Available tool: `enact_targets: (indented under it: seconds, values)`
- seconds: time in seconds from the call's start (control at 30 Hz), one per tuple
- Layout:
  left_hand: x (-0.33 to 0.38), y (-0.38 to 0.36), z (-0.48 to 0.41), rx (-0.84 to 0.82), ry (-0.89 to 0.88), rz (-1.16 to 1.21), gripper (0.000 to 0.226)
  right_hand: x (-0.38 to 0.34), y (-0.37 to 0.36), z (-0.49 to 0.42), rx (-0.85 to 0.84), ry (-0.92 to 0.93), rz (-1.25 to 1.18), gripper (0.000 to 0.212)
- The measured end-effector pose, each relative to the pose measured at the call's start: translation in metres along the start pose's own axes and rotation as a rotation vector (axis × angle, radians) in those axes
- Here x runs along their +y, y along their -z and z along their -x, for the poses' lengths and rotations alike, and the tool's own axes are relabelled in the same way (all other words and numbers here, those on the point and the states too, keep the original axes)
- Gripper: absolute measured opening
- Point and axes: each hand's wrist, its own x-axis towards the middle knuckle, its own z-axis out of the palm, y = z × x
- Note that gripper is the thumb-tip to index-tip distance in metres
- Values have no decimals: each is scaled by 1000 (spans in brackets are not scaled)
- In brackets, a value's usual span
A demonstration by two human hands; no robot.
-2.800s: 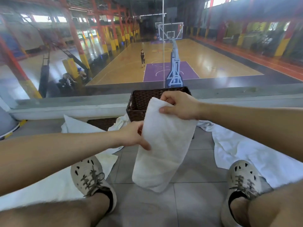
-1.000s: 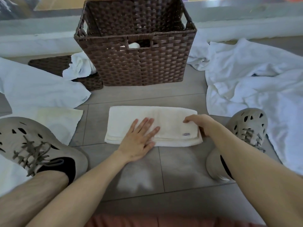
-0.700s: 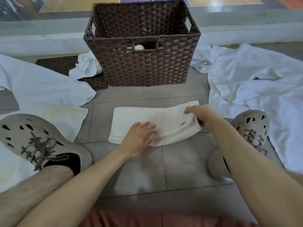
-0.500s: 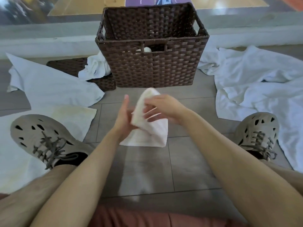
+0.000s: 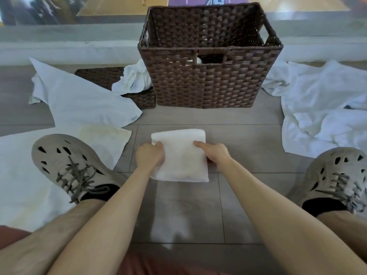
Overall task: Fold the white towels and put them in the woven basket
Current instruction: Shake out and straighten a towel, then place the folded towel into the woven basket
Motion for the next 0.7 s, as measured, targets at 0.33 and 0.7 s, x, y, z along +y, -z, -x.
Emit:
enact_targets:
  seconds: [0.33,0.7]
  values:
    - [12,21,9,-317,236,680,51,-29,0,7,-236,95,-242,60]
    - [104,93,63,-457,-253,927,32,-83,114,70,-370,481,-198,45]
